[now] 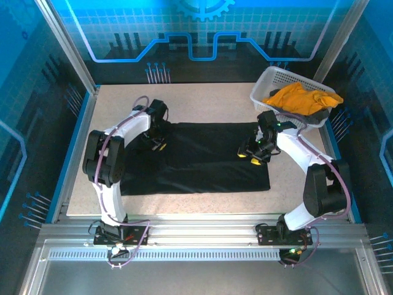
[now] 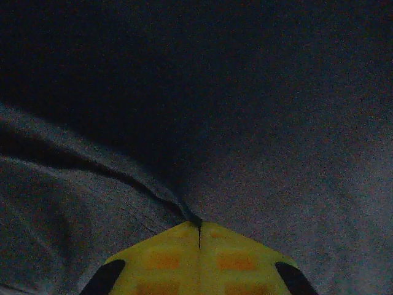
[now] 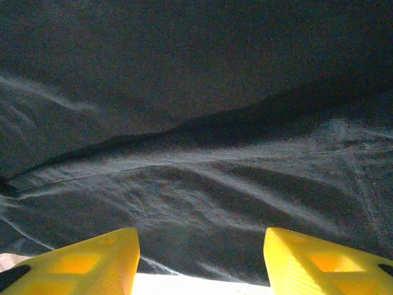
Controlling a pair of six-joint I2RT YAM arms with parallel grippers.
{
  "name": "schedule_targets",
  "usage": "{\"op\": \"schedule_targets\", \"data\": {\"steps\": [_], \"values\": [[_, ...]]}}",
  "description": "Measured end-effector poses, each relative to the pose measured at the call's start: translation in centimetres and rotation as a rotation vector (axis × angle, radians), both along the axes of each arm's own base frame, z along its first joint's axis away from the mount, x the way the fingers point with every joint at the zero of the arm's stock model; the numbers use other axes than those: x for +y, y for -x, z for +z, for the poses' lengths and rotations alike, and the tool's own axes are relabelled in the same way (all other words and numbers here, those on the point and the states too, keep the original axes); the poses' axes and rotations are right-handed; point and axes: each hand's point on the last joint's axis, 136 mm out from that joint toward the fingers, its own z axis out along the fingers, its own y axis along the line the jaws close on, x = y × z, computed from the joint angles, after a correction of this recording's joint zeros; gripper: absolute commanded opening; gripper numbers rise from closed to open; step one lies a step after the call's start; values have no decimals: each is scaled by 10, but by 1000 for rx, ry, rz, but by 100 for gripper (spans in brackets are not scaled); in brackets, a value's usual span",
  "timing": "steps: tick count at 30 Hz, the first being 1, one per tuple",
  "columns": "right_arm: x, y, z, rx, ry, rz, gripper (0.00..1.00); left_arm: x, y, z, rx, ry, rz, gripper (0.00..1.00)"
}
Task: Fold and stack the t-shirts
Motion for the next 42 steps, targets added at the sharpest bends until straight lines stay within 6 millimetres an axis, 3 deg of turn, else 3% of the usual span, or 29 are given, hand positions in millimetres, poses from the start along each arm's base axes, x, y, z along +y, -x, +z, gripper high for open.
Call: {"op": "schedule_targets", "data": {"steps": [3,8,10,15,19,21,23,27,32,36,42], "values": [[0,0,-3,11,-3,-2,57,-6,-3,-3,23,-15,-84,2],[1,1,-7,29,-6,-1,57,-13,-7,-13,56,-42,-207,34],[1,1,-8,34,-7,0,57,-14,-8,-13,47,-59,-256,40],[2,1,-9,38,-11,1,56,-11,-18,12,-71,-126,-316,48],[3,0,-9,31,-15,3,55,1,0,53,-188,-126,-282,36],[6,-1,-8,24,-23,8,53,9,13,60,-212,-92,-232,30],[9,-3,-8,18,-29,16,53,18,26,52,-193,-61,-173,30],[13,-2,-13,27,-31,26,53,27,39,18,-98,-19,-99,34],[13,-2,-15,32,-30,27,53,12,27,-7,-80,33,-101,29],[12,0,-17,37,-29,27,53,3,20,-23,-51,52,-117,18],[10,6,-21,52,-26,24,53,-20,16,-31,-62,97,-156,13]]}}
